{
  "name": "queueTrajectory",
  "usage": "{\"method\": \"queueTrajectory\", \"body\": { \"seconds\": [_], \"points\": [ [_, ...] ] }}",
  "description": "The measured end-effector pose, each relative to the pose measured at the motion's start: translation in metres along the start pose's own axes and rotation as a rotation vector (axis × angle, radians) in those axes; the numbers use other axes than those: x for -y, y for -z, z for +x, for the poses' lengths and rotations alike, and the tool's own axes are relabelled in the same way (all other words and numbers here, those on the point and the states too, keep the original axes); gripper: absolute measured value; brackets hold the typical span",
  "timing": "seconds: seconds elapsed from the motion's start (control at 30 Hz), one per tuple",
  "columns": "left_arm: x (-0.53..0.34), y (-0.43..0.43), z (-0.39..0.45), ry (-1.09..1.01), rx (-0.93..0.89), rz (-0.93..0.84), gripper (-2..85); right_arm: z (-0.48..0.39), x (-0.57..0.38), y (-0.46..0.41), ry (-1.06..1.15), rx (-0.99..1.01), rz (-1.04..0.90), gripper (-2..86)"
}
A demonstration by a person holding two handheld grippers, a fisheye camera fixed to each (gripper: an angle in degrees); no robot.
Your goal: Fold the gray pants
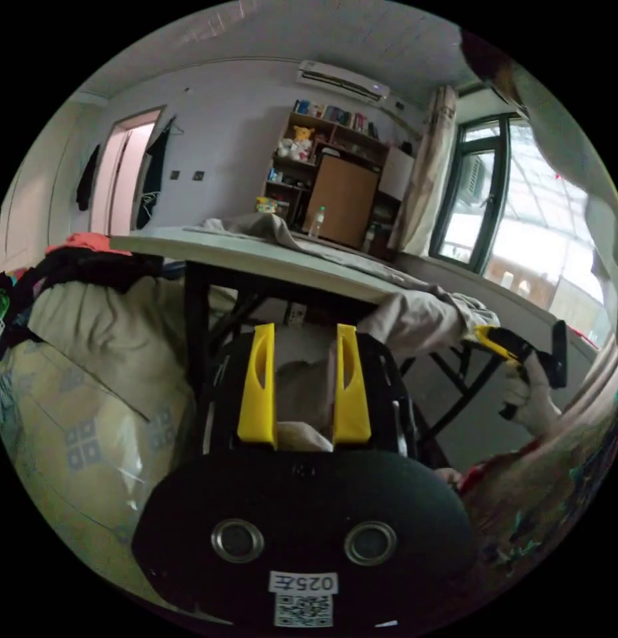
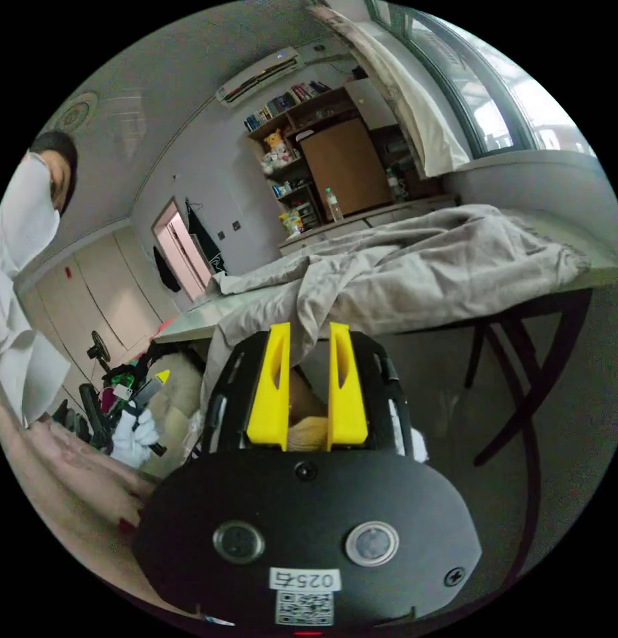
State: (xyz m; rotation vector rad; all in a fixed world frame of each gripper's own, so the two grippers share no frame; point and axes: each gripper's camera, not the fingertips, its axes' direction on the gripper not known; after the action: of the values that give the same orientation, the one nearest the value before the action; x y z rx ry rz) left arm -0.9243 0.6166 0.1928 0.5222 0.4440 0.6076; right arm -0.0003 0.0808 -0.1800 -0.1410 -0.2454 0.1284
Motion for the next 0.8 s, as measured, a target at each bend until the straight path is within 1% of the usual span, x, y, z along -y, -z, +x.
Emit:
{"method": "queueTrajectory", "body": {
  "seconds": [0.1, 0.2, 0.3, 0.37, 0.43, 0.5, 0.63, 0.7, 0.8],
  "points": [
    [-0.017, -0.009, 0.038, -0.034, -0.093, 0.006, 10.0, 0.006, -0.010, -0.012, 0.015, 0.047, -0.030, 11.0],
    [-0.022, -0.026, 0.068, -0.136, -0.111, -0.005, 10.3, 0.015, -0.023, -0.013, 0.001, -0.004, 0.041, 10.9],
    [-0.021, -0.042, 0.088, -0.231, -0.126, -0.078, 10.5, 0.022, -0.029, -0.009, -0.039, -0.021, 0.077, 7.5],
    [-0.021, -0.048, 0.095, -0.251, -0.134, -0.109, 10.6, 0.026, -0.031, -0.004, -0.065, 0.035, 0.071, 3.4],
    [-0.022, -0.050, 0.101, -0.259, -0.157, -0.119, 10.3, 0.025, -0.032, 0.016, -0.072, 0.100, 0.109, 0.6],
    [-0.022, -0.050, 0.107, -0.275, -0.144, -0.112, 10.1, 0.023, -0.027, 0.033, -0.064, 0.153, 0.145, 0.0],
    [-0.023, -0.057, 0.130, -0.341, -0.058, -0.112, 10.5, 0.039, 0.013, 0.048, -0.098, 0.391, 0.187, -0.5],
    [-0.023, -0.062, 0.138, -0.342, -0.004, -0.117, 10.5, 0.052, 0.034, 0.045, -0.128, 0.486, 0.223, -0.6],
    [-0.018, -0.074, 0.153, -0.389, 0.045, -0.175, 10.3, 0.075, 0.068, 0.027, -0.200, 0.618, 0.257, -0.6]
  ]
}}
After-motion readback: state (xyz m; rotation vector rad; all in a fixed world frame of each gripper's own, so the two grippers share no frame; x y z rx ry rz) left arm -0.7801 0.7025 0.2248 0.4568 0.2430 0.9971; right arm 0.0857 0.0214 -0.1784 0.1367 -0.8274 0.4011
